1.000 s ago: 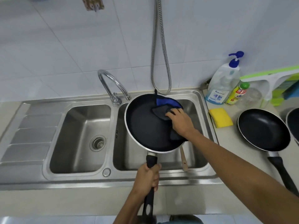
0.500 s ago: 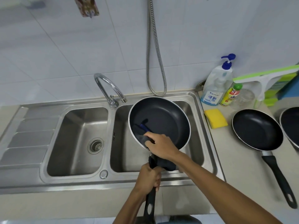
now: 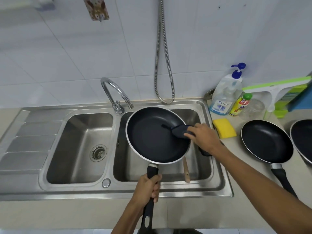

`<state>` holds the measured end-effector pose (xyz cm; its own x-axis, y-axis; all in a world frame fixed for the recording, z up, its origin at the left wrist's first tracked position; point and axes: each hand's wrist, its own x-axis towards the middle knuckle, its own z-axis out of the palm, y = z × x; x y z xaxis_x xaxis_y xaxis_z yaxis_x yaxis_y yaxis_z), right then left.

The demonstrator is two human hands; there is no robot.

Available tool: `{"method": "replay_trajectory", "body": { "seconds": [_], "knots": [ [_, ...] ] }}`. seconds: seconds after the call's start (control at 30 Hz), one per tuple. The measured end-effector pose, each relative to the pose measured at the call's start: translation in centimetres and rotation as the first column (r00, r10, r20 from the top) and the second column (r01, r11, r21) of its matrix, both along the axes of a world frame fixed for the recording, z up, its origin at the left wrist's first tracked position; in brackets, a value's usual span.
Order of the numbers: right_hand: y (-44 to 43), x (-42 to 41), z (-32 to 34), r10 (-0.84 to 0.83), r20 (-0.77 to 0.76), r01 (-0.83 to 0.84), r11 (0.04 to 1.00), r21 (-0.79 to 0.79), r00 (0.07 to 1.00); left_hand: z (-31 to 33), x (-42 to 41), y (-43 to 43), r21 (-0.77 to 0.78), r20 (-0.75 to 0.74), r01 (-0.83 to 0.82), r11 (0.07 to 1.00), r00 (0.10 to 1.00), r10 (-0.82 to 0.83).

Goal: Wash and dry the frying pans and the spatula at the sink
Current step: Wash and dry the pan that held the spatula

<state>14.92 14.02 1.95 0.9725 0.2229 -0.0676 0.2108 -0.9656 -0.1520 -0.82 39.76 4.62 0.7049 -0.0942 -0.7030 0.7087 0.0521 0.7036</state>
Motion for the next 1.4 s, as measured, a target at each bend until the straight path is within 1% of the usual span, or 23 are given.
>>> {"method": "replay_trajectory", "body": {
  "seconds": [0.07, 0.13, 0.23, 0.37, 0.43, 0.67, 0.77, 0.9, 1.0, 1.1, 1.17, 1.23, 1.3, 1.33, 1.37, 1.4],
  "knots": [
    [-1.2, 0.6, 0.4, -0.085, 0.088, 0.085, 0.996, 0.003, 0.993, 0.0, 0.0, -0.6, -0.028, -0.032, -0.007, 1.0, 0.999, 0.006],
    [-2.0, 0.8, 0.9, -0.131, 0.161, 0.132, 0.991, 0.008, 0.978, 0.1, 0.2, -1.1, -0.052, -0.05, -0.024, 0.998, 0.999, 0.022],
    [-3.7, 0.5, 1.8, -0.191, 0.225, 0.2, 0.98, -0.016, 0.956, 0.2, 0.8, -1.3, -0.064, -0.047, -0.039, 0.997, 0.998, 0.037],
    [-6.8, -1.5, 2.4, -0.277, 0.25, 0.294, 0.955, -0.03, 0.928, 0.3, 1.6, -1.3, -0.072, -0.056, -0.079, 0.994, 0.996, 0.075],
    [-8.2, -3.2, 2.0, -0.308, 0.237, 0.325, 0.945, -0.036, 0.921, 0.4, 2.0, -1.4, -0.079, -0.056, -0.107, 0.991, 0.993, 0.103],
    [-10.5, -10.2, -2.0, -0.325, 0.265, 0.354, 0.933, -0.065, 0.908, 0.1, 2.9, -1.4, -0.071, -0.054, -0.145, 0.987, 0.988, 0.142],
    [-11.0, -12.5, -5.2, -0.35, 0.199, 0.369, 0.927, -0.067, 0.915, -0.1, 3.0, -1.4, -0.069, -0.056, -0.138, 0.988, 0.989, 0.134],
    [-10.5, -14.9, -8.0, -0.32, 0.093, 0.332, 0.926, -0.178, 0.943, -0.4, 2.9, -1.6, -0.069, -0.066, -0.14, 0.988, 0.989, 0.136],
    [-10.3, -15.1, -7.8, -0.33, 0.026, 0.328, 0.92, -0.214, 0.944, -0.6, 2.9, -1.9, -0.069, -0.059, -0.149, 0.986, 0.988, 0.145],
    [-10.3, -14.9, -7.8, -0.33, -0.008, 0.316, 0.912, -0.263, 0.944, -0.8, 2.9, -2.2, -0.065, -0.053, -0.148, 0.987, 0.988, 0.145],
    [-9.4, -14.6, -7.2, -0.366, -0.028, 0.346, 0.899, -0.267, 0.93, -1.1, 2.9, -2.6, -0.062, -0.052, -0.153, 0.986, 0.987, 0.15],
    [-7.7, -13.9, -5.6, -0.418, -0.035, 0.4, 0.888, -0.228, 0.908, -1.3, 3.0, -3.3, -0.065, -0.049, -0.163, 0.985, 0.986, 0.16],
    [-5.4, -13.3, -3.7, -0.399, -0.033, 0.391, 0.909, -0.144, 0.916, -1.6, 3.3, -4.1, -0.064, -0.035, -0.172, 0.983, 0.985, 0.17],
    [-4.0, -13.2, -2.5, -0.385, -0.028, 0.383, 0.923, -0.044, 0.923, -1.8, 3.4, -4.6, -0.058, -0.026, -0.184, 0.981, 0.983, 0.183],
    [-2.3, -13.2, -1.2, -0.386, -0.08, 0.393, 0.913, 0.111, 0.919, -1.8, 3.5, -5.1, -0.055, -0.016, -0.205, 0.977, 0.979, 0.205],
    [-0.7, -13.3, 0.4, -0.378, -0.209, 0.425, 0.864, 0.269, 0.902, -2.0, 3.6, -5.6, -0.057, -0.003, -0.223, 0.973, 0.975, 0.224]
  ]
}}
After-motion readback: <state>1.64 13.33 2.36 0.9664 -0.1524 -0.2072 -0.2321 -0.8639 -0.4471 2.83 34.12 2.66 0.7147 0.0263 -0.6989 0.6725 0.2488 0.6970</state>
